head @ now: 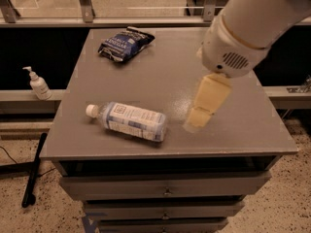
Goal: Place blue plastic bottle upright
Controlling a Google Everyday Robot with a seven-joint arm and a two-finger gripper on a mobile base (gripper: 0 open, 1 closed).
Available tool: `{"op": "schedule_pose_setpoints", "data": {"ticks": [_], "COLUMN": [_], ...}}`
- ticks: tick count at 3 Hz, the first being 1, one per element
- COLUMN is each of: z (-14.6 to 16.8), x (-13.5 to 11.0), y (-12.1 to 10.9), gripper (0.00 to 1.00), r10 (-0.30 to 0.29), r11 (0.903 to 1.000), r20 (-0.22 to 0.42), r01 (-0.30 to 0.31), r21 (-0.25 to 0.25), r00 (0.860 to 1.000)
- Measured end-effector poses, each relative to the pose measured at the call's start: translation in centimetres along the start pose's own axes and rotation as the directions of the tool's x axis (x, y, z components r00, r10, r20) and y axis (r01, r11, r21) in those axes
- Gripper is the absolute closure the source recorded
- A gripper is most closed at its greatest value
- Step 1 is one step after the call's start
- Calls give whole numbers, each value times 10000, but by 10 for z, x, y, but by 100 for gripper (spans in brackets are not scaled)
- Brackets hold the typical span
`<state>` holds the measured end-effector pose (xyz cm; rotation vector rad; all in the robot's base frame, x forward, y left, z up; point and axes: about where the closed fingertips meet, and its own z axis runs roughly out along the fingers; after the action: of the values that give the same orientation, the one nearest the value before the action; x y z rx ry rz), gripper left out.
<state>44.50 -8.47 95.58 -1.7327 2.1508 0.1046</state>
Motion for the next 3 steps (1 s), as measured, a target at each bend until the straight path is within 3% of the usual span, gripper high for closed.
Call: {"op": "schedule_pose_setpoints", "data": {"ticks": [1, 3], "z": [33, 105], "x": [-61, -129], "y": [22, 58], "gripper": [0, 0], "r10": [94, -45], "r11": [9986, 9974], "r20": [665, 1082], "r01": [-58, 122], "r21": [-534, -705], "r00": [9977, 9941]}}
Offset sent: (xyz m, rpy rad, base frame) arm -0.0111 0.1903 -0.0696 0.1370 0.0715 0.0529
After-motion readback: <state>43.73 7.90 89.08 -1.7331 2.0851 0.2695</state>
